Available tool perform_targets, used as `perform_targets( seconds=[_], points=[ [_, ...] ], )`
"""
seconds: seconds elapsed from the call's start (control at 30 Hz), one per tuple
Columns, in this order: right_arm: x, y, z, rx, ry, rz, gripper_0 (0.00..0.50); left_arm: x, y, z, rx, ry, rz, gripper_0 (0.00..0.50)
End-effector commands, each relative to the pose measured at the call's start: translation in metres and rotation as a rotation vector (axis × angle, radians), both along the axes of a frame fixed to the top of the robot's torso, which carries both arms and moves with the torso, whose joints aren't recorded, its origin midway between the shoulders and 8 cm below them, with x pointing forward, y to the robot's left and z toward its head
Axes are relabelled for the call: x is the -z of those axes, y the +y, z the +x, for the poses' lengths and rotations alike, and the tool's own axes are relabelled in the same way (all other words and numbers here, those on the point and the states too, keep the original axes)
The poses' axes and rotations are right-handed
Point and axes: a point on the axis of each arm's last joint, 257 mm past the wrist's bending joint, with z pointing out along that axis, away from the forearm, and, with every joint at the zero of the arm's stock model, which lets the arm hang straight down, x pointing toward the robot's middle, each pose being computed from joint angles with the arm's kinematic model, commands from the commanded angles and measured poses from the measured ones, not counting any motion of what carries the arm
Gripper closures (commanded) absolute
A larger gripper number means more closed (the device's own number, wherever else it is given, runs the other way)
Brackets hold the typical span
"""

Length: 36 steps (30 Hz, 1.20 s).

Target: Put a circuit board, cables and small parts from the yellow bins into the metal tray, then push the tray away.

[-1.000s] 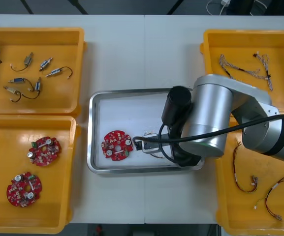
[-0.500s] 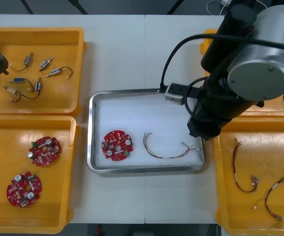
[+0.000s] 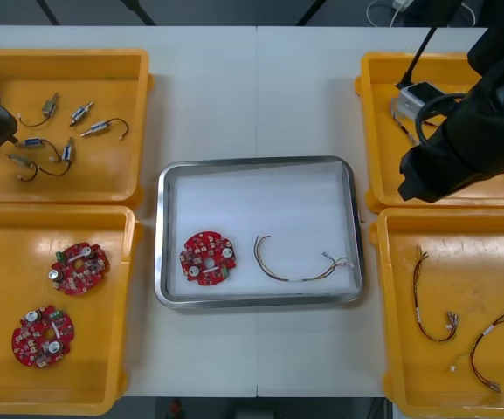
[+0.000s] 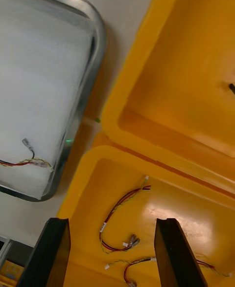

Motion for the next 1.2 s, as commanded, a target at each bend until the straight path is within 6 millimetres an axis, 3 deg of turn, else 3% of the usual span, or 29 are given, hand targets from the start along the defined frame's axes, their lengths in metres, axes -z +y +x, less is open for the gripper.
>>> perform_targets(
  seconds=[0.03,0.43,0.6,1.2],
  points=[
    [-0.019,-0.039,0.010,0.200,-0.037,0.044,0.000,0.019,-0.003,-0.003,-0.003,0.018,0.009,0.000],
    [-0.024,-0.109,0.038,0.444,-0.025,0.096,0.000,0.026,-0.008,0.000,0.015,0.015,0.025,0.000],
    [-0.022,-0.130,0.061,0.490,-0.039,0.117,0.000,0.035,-0.010,-0.001,0.029,0.025,0.047,0.000],
    [-0.037,-0.161,0.151,0.530,-0.116,0.187,0.000,0.050,-0.009,-0.001,0.044,0.036,0.076,0.000]
  ],
)
